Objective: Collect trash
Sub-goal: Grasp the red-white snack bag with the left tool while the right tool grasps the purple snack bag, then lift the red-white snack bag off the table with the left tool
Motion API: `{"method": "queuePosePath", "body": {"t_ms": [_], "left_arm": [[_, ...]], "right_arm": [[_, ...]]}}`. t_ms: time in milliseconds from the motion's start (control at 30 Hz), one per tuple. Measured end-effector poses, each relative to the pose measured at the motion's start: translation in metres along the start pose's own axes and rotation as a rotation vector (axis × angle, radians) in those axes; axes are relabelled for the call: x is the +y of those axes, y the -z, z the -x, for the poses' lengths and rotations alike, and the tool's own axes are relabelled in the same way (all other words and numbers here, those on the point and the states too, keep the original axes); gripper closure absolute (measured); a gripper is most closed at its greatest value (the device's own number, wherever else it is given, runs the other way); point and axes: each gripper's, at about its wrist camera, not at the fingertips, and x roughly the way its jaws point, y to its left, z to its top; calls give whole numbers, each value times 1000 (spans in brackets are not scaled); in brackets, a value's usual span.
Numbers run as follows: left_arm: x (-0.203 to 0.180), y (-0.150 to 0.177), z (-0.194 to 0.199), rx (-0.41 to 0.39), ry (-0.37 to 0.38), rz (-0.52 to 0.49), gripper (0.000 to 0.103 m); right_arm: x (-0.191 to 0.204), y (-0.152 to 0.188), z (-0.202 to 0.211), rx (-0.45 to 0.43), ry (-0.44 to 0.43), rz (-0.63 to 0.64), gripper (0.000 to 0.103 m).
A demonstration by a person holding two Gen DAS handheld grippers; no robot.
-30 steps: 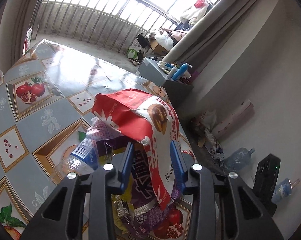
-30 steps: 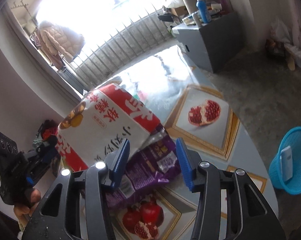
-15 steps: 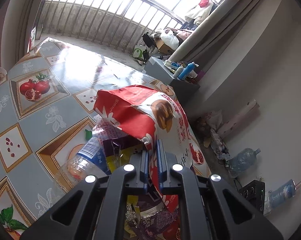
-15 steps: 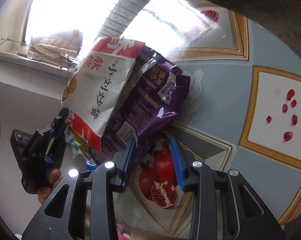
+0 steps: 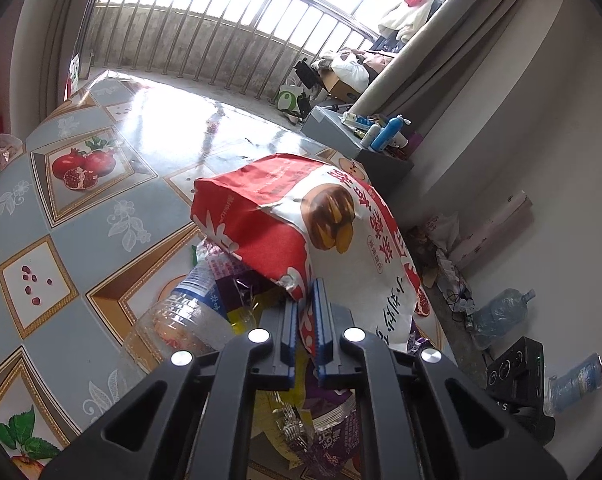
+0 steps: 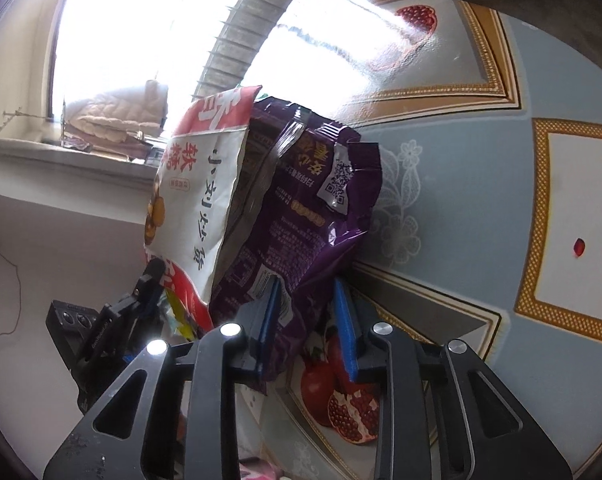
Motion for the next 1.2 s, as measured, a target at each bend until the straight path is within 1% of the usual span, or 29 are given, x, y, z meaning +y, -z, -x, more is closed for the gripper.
{"method": "queuePosePath", "body": {"t_ms": [67, 200, 233, 300, 333, 367, 467, 667, 833, 967, 1100, 1200], "left_arm": [[1, 1, -1, 2, -6, -3, 97], [2, 3, -2, 7, -9, -1, 97], [2, 5, -1, 7, -10, -1, 97], [0, 6, 0, 6, -10, -3, 97], [-1, 8, 1, 4, -8, -6, 97], [-2, 8, 2, 2, -1, -6, 98], [-7, 7, 8, -15, 14, -14, 101], [-20, 4, 32, -61, 52, -50, 103], [-31, -1, 62, -145, 76, -99, 103], [-41, -3, 87, -203, 85, -141, 103], [-49, 2, 108, -256, 37, -205, 103], [-46, 7, 129, -293, -1, -232, 103]], "right_arm": [[-4, -1, 2, -9, -8, -23, 83], [-7, -2, 5, -28, -15, -50, 84], [-7, -3, 5, -33, -12, -52, 88], [-2, 0, 3, -42, -10, -49, 91], [-1, 0, 3, -46, -15, -47, 96], [0, -3, 2, -50, -14, -40, 98], [6, -3, 7, -77, 18, 2, 103], [8, -11, 25, -140, 62, 37, 103], [9, -9, 40, -177, 84, 64, 103], [18, 0, 42, -186, 104, 118, 103], [23, 10, 44, -184, 128, 191, 103], [32, 15, 47, -183, 145, 243, 102]]}}
